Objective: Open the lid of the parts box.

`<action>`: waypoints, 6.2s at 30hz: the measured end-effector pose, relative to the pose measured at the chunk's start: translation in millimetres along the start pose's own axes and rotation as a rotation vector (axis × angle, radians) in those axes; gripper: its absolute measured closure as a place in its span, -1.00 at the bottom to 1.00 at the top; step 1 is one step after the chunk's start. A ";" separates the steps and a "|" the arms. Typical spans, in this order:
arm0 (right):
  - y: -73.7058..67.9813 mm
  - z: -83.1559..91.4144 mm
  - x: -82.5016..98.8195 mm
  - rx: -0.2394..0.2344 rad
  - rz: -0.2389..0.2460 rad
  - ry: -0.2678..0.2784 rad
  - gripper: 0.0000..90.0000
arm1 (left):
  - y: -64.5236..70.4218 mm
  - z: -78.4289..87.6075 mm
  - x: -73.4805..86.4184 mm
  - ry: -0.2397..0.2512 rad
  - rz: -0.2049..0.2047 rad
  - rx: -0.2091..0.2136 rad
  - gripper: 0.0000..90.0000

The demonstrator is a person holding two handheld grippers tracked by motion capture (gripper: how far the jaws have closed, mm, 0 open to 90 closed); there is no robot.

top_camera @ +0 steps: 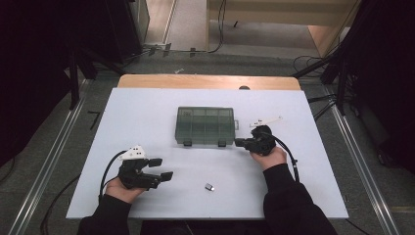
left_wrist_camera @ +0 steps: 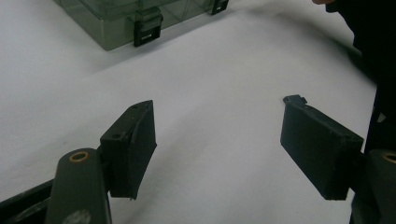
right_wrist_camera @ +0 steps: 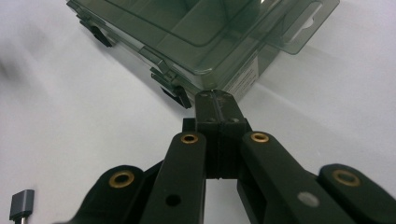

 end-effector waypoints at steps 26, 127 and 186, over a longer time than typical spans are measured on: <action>-4.3 4.0 -6.6 -0.001 0.005 0.049 0.96 | -0.2 0.2 0.1 -0.001 -0.001 -0.004 -0.40; 2.3 23.2 -80.5 -0.031 0.017 0.123 0.96 | -43.1 -2.0 -57.9 -0.013 0.052 -0.044 -0.40; 1.5 22.8 -85.7 -0.038 0.013 0.140 0.96 | -112.7 -23.6 -119.0 -0.022 0.011 -0.118 -0.33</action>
Point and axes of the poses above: each handheld gripper's, and its own axes: z roughly backward along the jaws, x roughly out of its underside, y roughly to its right, the point moved 9 cm from there along -z, roughly forward along the jaws, and after that the axes turned 13 degrees about x, right-handed, at the moved point
